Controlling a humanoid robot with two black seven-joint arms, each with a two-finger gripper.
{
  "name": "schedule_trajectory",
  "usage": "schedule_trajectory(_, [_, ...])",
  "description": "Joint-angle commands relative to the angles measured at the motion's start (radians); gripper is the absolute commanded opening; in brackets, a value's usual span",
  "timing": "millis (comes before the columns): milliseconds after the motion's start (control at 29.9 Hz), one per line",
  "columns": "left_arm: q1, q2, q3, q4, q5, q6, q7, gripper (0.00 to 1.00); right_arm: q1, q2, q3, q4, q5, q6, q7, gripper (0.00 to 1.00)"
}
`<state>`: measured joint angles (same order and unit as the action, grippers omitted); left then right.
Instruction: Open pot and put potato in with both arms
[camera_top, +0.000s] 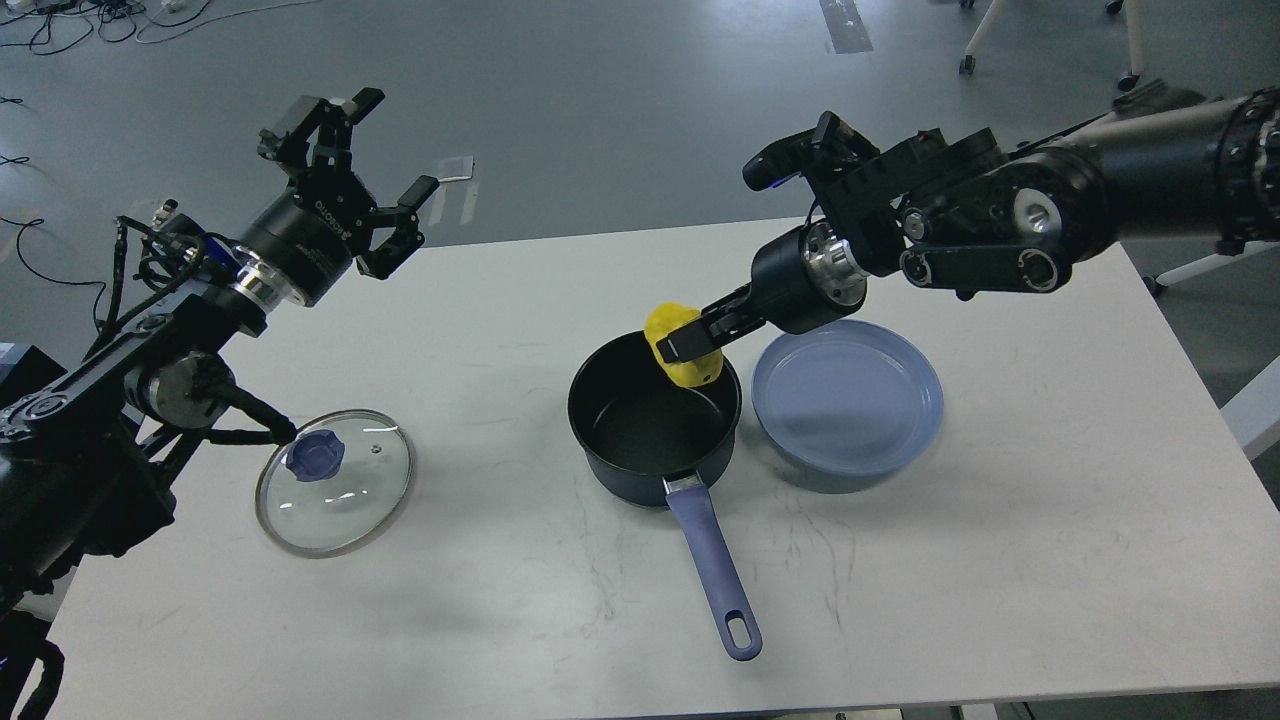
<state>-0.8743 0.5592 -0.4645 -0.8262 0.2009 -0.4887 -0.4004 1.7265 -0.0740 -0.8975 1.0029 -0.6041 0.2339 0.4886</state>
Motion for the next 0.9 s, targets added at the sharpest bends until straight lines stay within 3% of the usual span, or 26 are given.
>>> schedule_trajectory(0, [0.0,0.004,-0.003,-0.005,0.0,0.0,0.0,0.98,-0.013,0.054,-0.047,-0.026,0.009,-0.001,0.0,0.43])
schedule_trajectory(201, [0.0,0.004,-0.005,-0.005,0.0,0.0,-0.001,0.98,-0.033,0.074,-0.061,-0.049,0.02,-0.007,0.0,0.49])
schedule_trajectory(301, [0.0,0.002,-0.009,-0.005,0.0,0.0,-0.001,0.98,-0.042,0.074,-0.063,-0.075,0.035,-0.007,0.0,0.65])
schedule_trajectory(468, [0.0,0.004,-0.009,-0.005,0.0,0.0,-0.001,0.98,-0.048,0.074,-0.064,-0.082,0.038,-0.007,0.0,0.8])
schedule_trajectory(535, [0.0,0.002,-0.009,-0.005,0.0,0.0,-0.001,0.98,-0.048,0.074,-0.069,-0.084,0.04,-0.007,0.0,0.94])
schedule_trajectory(769, [0.0,0.002,-0.009,-0.005,0.0,0.0,-0.001,0.98,-0.042,0.074,-0.055,-0.084,0.075,-0.008,0.0,0.98])
schedule_trajectory(869, [0.0,0.004,-0.009,-0.005,0.0,0.0,0.0,0.98,-0.028,0.001,-0.003,-0.089,0.109,-0.01,0.0,0.98])
